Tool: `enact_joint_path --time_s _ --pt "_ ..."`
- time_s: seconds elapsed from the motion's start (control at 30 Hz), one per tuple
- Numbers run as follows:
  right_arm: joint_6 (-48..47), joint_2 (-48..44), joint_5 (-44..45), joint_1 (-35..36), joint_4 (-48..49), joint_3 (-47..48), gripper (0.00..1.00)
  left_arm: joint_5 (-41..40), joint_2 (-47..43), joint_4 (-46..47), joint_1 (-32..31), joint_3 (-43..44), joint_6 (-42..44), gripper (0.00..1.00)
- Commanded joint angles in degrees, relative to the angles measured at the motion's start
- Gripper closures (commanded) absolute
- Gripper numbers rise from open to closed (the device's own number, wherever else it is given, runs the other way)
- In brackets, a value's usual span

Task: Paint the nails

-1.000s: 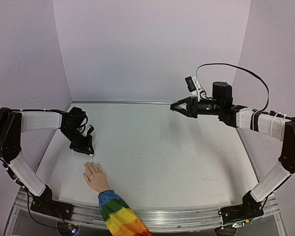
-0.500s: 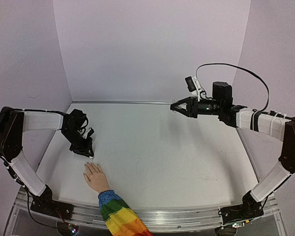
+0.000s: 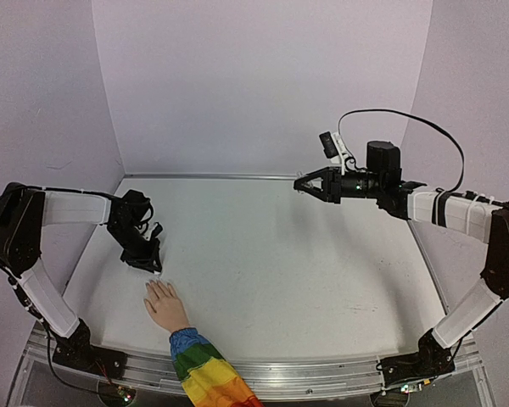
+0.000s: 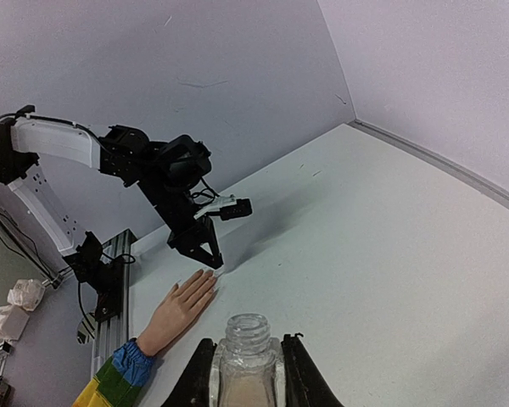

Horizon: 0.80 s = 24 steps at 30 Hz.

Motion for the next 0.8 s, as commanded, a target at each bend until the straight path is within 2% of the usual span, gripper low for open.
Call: enact_joint_path --time_s 0.0,0.77 --pt "0.6 0.4 -2.3 -0.2 3.5 1.2 1.00 -1.4 0.5 1.2 -0.2 1.2 0.3 1.00" --pt "1.0 1.0 -2.4 -0.2 3.5 1.7 1.00 -2.3 1.5 1.8 -0.2 2.1 0.7 1.00"
